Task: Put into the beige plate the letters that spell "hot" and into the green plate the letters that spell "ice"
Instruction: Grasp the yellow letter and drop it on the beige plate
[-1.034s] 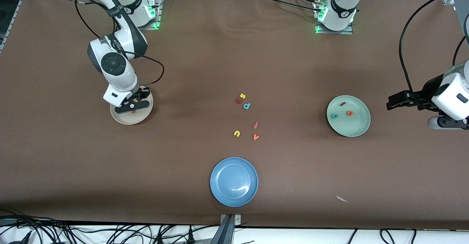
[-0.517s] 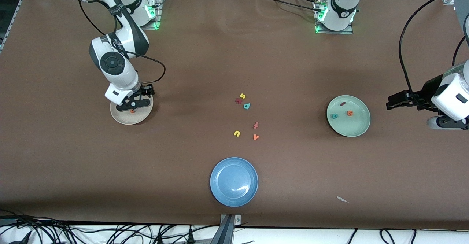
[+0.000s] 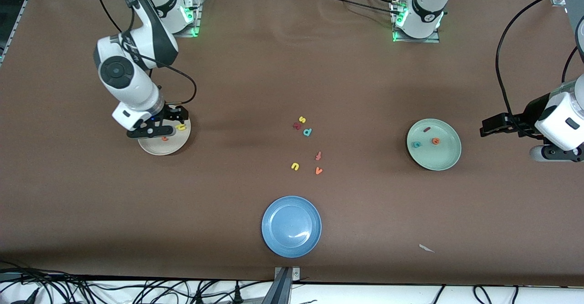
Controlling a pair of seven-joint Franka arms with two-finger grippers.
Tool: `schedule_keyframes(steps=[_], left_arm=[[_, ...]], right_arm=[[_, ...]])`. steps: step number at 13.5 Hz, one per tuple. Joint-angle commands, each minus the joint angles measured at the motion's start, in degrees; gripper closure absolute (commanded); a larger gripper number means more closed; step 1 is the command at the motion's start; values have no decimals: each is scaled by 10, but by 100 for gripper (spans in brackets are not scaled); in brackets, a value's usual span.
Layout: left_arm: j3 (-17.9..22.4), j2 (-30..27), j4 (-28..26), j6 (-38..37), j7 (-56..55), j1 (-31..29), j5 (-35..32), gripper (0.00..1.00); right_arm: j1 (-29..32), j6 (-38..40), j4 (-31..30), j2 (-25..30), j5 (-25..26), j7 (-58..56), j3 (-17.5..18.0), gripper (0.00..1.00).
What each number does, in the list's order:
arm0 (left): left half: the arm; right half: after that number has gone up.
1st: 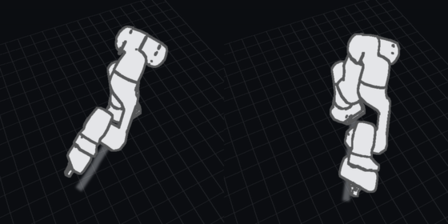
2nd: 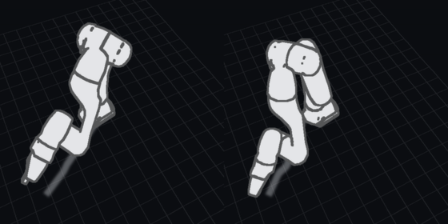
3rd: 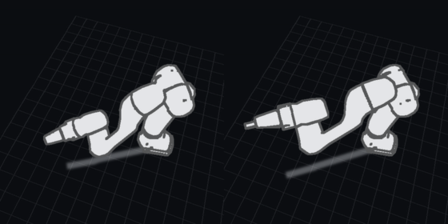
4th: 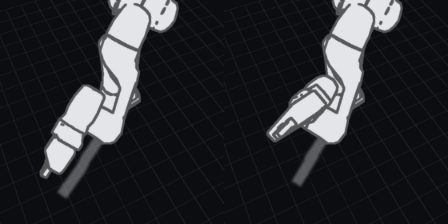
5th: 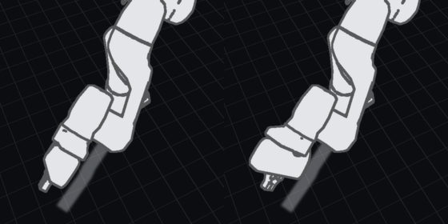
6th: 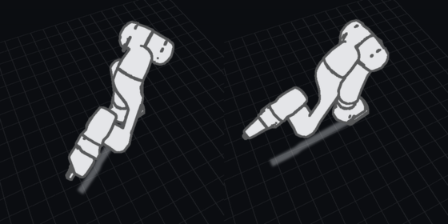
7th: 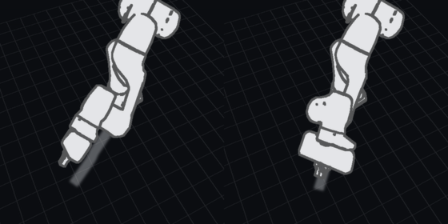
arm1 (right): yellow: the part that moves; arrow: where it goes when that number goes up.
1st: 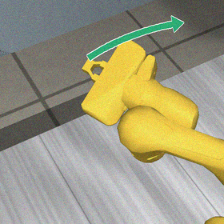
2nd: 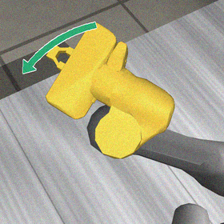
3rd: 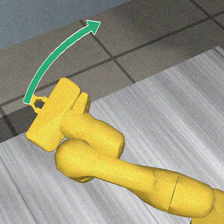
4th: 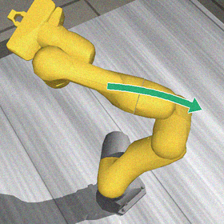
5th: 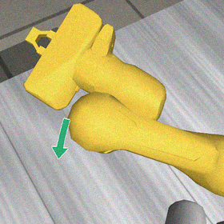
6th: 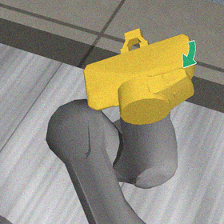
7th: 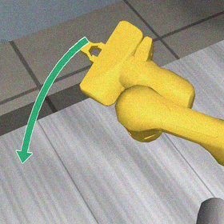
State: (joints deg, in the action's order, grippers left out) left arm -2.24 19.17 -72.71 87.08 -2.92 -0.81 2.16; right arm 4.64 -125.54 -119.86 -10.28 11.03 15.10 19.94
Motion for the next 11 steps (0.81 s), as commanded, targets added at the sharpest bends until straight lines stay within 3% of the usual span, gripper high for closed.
schedule_keyframes(steps=[1,7,11], left_arm=[[5,-14,-17,3,14,3,7,1],[5,-14,-18,5,14,3,7,1],[5,-14,-18,5,16,2,7,1]], right_arm=[[1,96,93,3,-47,-9,-11,0],[-9,254,235,32,-92,-11,-43,0],[-55,322,278,60,-130,-43,-125,0]])
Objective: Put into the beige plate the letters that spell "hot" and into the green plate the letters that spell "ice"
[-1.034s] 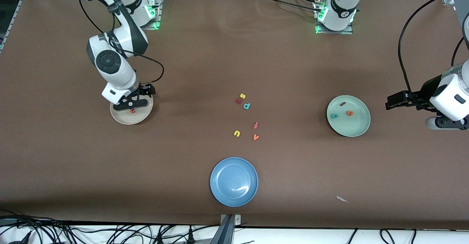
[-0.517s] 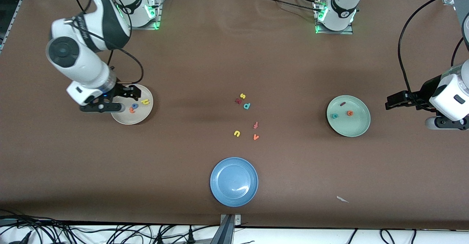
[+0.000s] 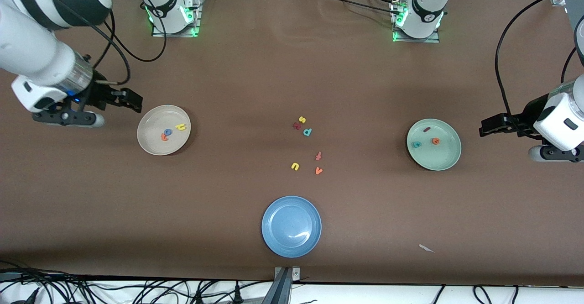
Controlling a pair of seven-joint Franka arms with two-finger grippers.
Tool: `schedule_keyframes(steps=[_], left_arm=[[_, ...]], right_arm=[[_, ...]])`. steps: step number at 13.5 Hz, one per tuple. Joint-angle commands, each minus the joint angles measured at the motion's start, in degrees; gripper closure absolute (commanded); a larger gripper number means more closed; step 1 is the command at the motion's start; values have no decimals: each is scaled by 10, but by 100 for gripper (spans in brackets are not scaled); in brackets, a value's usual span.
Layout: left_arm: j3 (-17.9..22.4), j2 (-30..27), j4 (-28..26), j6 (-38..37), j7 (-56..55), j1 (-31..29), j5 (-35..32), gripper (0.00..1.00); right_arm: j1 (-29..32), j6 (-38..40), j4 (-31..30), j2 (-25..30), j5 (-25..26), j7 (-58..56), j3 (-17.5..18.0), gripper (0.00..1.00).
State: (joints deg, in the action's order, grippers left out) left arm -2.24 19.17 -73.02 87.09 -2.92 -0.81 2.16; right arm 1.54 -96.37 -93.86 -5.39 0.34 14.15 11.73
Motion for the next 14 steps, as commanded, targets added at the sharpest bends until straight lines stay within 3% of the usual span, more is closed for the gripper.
schedule_keyframes(steps=[1,3,5,14], left_arm=[[5,-14,-14,4,26,2,7,1],[6,-14,-11,4,29,2,7,0],[7,-14,-10,4,30,2,6,0],[6,-15,-9,2,63,3,-29,1]], right_arm=[[-29,36,23,14,-24,-80,-61,0],[-47,38,23,19,-25,-147,-104,0],[-48,53,22,26,-25,-153,-119,0],[-44,94,66,7,-20,-175,-119,0]])
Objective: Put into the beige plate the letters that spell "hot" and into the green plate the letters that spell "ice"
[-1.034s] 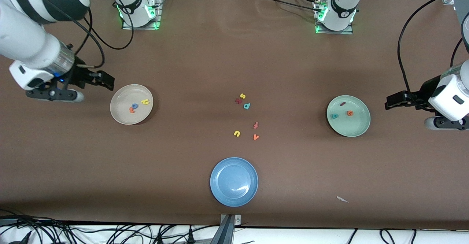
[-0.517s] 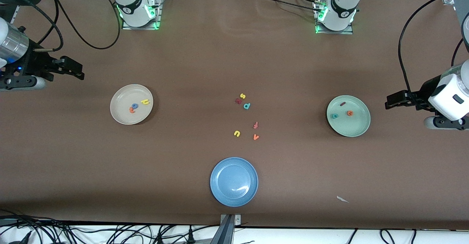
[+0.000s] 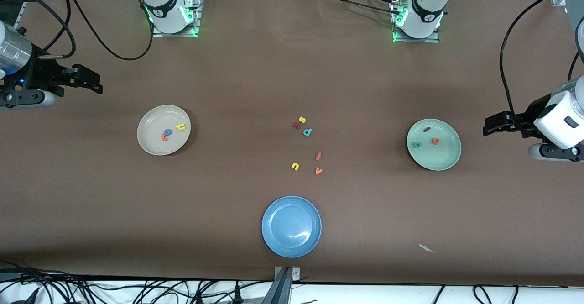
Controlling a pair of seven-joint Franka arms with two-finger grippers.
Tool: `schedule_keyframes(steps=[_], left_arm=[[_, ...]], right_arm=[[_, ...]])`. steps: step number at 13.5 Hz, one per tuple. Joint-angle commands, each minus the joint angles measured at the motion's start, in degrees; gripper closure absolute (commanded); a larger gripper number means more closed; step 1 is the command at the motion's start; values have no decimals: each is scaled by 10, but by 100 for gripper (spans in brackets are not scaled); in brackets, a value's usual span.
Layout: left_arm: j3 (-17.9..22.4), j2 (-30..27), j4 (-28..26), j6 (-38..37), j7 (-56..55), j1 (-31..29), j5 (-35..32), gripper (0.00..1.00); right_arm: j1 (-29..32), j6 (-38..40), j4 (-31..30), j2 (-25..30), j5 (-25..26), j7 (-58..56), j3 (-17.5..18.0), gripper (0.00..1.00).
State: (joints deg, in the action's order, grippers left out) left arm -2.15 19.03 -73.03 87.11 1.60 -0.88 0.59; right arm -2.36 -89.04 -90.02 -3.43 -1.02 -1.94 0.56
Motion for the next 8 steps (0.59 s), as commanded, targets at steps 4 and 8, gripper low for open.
schedule_keyframes(steps=[4,8], left_arm=[[4,-14,-10,2,18,4,-13,1],[4,-14,-10,2,18,4,-13,1]], right_arm=[[-10,18,27,-21,-6,-10,-5,0],[-6,21,27,-19,-7,-18,-9,0]])
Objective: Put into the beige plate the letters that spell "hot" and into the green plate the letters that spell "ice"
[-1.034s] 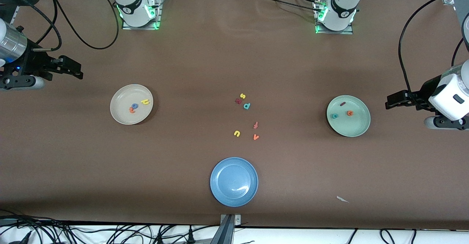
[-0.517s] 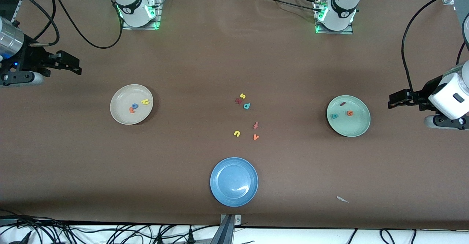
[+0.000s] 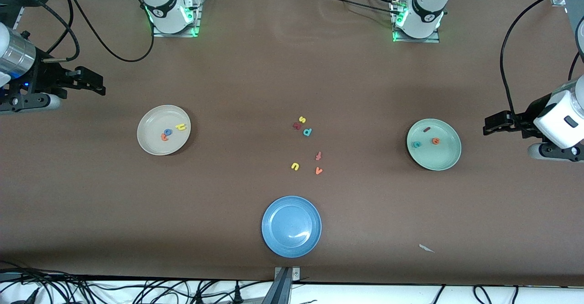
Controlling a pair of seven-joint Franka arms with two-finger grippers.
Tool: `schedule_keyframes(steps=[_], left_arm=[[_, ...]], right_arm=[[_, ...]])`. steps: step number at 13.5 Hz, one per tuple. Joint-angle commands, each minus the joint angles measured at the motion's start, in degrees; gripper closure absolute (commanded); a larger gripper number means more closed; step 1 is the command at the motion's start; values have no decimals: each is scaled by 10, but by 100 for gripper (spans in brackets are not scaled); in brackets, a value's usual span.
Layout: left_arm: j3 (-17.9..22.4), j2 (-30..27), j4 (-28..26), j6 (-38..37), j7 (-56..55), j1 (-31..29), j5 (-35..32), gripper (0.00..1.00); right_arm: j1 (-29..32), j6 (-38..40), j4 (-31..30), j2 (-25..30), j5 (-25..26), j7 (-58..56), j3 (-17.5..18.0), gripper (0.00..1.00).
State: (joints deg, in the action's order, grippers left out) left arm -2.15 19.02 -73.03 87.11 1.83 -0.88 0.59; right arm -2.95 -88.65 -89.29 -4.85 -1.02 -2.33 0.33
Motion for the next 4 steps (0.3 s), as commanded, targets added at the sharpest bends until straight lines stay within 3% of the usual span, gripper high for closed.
schedule_keyframes(steps=[1,4], left_arm=[[4,-13,-10,2,16,4,-13,1],[4,-13,-10,2,17,4,-13,1]], right_arm=[[0,21,21,-4,-5,-14,-8,0],[0,44,37,-6,-3,-16,-8,0]])
